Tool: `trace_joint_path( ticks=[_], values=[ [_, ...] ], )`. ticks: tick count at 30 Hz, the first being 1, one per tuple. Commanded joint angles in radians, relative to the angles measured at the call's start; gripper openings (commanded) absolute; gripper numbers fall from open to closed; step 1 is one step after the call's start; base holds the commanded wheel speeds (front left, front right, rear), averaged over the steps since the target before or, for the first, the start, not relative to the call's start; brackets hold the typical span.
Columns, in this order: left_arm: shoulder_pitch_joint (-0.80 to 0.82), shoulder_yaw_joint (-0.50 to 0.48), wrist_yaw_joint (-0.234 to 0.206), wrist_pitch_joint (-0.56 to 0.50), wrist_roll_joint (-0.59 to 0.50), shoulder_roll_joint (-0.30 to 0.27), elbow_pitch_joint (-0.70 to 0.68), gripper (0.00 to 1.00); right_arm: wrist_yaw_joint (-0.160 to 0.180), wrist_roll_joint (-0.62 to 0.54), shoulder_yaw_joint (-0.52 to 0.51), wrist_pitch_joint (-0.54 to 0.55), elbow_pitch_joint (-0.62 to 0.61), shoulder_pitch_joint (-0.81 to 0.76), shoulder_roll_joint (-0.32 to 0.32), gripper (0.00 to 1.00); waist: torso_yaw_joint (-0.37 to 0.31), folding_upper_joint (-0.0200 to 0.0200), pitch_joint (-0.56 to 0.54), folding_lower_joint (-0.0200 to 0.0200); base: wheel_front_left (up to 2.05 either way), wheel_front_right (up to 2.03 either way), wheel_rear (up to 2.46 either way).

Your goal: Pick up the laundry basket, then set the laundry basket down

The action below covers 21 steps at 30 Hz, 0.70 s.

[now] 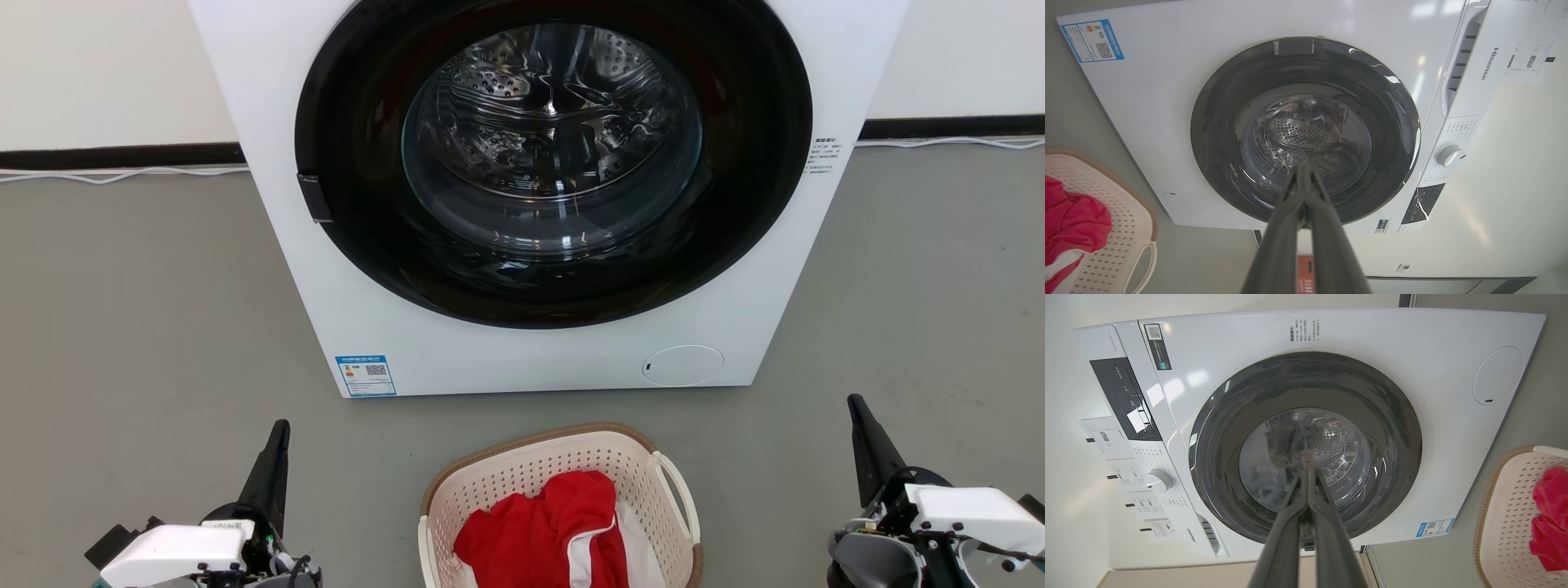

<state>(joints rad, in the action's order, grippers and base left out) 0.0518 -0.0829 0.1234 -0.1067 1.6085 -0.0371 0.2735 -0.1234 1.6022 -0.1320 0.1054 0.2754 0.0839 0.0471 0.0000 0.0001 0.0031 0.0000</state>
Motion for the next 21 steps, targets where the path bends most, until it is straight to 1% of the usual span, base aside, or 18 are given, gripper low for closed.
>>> trace_joint_path(
  ticks=[1, 5, 6, 9, 12, 17, 21],
  values=[
    [0.056, -0.030, 0.007, -0.006, 0.000, -0.013, -0.029, 0.00, -0.007, 0.007, 0.019, 0.008, -0.031, 0.024, 0.003, 0.00, 0.000, -0.0001, 0.000, 0.0000, 0.00, 0.00, 0.00],
    [0.056, -0.030, 0.007, -0.006, 0.000, -0.013, -0.029, 0.00, -0.007, 0.007, 0.019, 0.008, -0.031, 0.024, 0.003, 0.00, 0.000, -0.0001, 0.000, 0.0000, 0.00, 0.00, 0.00],
    [0.000, 0.000, 0.000, 0.000, 0.000, 0.000, 0.000, 1.00, 0.000, 0.000, 0.000, 0.000, 0.000, 0.000, 0.000, 1.00, 0.000, -0.0001, 0.000, 0.0000, 0.00, 0.00, 0.00],
    [-0.026, 0.002, 0.000, 0.002, 0.000, 0.008, 0.037, 1.00, 0.000, 0.000, 0.003, 0.000, 0.037, -0.014, -0.005, 1.00, 0.000, -0.0001, 0.000, 0.0000, 0.00, 0.00, 0.00],
    [-0.023, 0.008, 0.000, 0.010, -0.001, 0.007, 0.030, 1.00, 0.000, -0.001, 0.006, -0.003, 0.029, -0.012, -0.005, 1.00, 0.000, -0.0001, 0.001, 0.0003, 0.00, 0.00, 0.00],
    [-0.020, 0.014, 0.000, 0.022, -0.003, 0.007, 0.023, 1.00, 0.000, -0.002, 0.010, -0.008, 0.019, -0.010, -0.004, 1.00, -0.001, -0.0001, -0.001, 0.0023, 0.00, 0.00, 0.00],
    [-0.019, 0.020, 0.000, 0.034, -0.008, 0.006, 0.015, 1.00, 0.000, -0.004, 0.015, -0.014, 0.008, -0.009, -0.004, 1.00, -0.002, -0.0001, 0.000, 0.0002, 0.00, 0.00, 0.00]
  ],
)
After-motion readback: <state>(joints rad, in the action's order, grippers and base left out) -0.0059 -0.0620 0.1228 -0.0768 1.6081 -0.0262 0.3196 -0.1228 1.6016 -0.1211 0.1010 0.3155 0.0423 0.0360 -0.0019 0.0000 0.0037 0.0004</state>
